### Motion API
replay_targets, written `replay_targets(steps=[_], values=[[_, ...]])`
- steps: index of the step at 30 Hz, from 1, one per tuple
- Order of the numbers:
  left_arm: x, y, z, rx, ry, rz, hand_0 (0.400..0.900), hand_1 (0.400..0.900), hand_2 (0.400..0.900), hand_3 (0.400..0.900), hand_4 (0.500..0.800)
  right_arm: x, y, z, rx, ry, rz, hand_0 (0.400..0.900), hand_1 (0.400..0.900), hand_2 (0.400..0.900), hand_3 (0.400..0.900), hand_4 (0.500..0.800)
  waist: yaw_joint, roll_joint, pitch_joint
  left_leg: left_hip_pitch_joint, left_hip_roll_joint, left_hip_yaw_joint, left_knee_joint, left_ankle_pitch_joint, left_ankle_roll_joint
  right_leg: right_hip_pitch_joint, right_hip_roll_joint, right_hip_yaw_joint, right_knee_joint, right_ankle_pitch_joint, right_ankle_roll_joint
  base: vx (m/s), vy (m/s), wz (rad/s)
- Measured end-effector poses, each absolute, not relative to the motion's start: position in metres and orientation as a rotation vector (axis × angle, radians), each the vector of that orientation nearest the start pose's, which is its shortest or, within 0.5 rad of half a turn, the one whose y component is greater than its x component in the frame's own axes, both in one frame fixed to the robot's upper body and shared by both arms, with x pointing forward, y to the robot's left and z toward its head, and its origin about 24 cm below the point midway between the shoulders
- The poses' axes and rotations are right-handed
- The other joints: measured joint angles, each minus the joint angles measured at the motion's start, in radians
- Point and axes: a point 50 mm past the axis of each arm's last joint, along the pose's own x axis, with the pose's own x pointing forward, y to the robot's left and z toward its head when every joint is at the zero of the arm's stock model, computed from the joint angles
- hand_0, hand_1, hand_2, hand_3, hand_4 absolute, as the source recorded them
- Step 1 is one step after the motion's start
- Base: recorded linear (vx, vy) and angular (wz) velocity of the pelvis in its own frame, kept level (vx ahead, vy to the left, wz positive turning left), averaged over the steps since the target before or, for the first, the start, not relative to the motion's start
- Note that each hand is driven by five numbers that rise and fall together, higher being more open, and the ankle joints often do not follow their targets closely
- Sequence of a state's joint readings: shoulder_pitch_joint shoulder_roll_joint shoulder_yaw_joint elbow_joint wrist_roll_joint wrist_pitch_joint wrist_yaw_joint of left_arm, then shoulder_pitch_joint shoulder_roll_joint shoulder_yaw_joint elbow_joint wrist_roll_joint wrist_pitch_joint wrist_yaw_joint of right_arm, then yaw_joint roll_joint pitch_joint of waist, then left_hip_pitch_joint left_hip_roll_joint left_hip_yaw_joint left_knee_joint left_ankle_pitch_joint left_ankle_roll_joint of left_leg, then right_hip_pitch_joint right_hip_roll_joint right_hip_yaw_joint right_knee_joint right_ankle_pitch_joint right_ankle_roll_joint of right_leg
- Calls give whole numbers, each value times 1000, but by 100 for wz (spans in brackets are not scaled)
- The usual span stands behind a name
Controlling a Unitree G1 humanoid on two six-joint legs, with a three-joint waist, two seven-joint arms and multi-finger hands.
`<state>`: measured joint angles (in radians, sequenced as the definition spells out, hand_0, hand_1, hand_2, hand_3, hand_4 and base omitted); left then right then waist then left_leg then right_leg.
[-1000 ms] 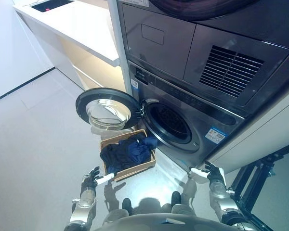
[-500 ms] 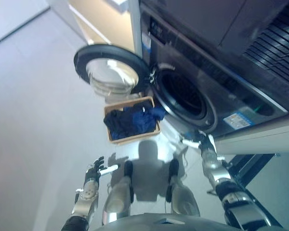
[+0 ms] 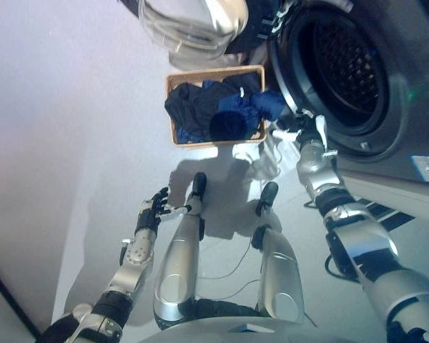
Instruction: Put the clothes in the basket into the washing machine.
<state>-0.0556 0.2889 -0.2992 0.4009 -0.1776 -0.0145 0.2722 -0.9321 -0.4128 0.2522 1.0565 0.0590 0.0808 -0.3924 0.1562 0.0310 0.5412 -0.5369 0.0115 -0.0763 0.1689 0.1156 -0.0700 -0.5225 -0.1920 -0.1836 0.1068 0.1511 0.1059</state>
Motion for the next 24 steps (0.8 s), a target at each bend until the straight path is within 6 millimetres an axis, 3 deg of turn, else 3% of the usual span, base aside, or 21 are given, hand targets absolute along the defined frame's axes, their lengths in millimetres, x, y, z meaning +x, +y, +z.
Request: replay_targets(steps=[5, 11, 15, 21, 24], values=[[249, 157, -23, 230, 274, -7, 900, 900, 900, 900, 800, 403, -249, 161, -593, 41, -511, 900, 900, 900, 900, 800, 15, 7, 4, -130, -30, -26, 47, 8, 11, -122, -33, -18, 70, -17, 1, -30, 61, 18], [257, 142, -6, 231, 190, -72, 900, 900, 900, 900, 800, 406, -263, 202, -611, -40, -580, 900, 900, 900, 900, 800, 38, 33, 15, -252, -69, -49, 113, 3, 24, -255, -85, -20, 198, -65, 6, -17, 58, 16], [258, 142, -4, 242, 174, -75, 900, 900, 900, 900, 800, 409, -260, 214, -593, -66, -584, 900, 900, 900, 900, 800, 51, 39, 17, -302, -93, -53, 142, -1, 30, -309, -113, -16, 247, -83, 11, 0, 24, 14], [260, 138, 2, 233, 150, -90, 900, 900, 900, 900, 800, 407, -272, 227, -648, -77, -630, 900, 900, 900, 900, 800, 68, 52, 19, -353, -120, -59, 161, 1, 34, -364, -148, -16, 305, -106, 20, 53, 11, 7], [261, 132, 10, 234, 114, -119, 900, 900, 900, 900, 800, 403, -282, 232, -699, -79, -660, 900, 900, 900, 900, 800, 78, 54, 19, -374, -130, -58, 178, -1, 37, -392, -152, 12, 336, -119, 22, -11, 1, 14]])
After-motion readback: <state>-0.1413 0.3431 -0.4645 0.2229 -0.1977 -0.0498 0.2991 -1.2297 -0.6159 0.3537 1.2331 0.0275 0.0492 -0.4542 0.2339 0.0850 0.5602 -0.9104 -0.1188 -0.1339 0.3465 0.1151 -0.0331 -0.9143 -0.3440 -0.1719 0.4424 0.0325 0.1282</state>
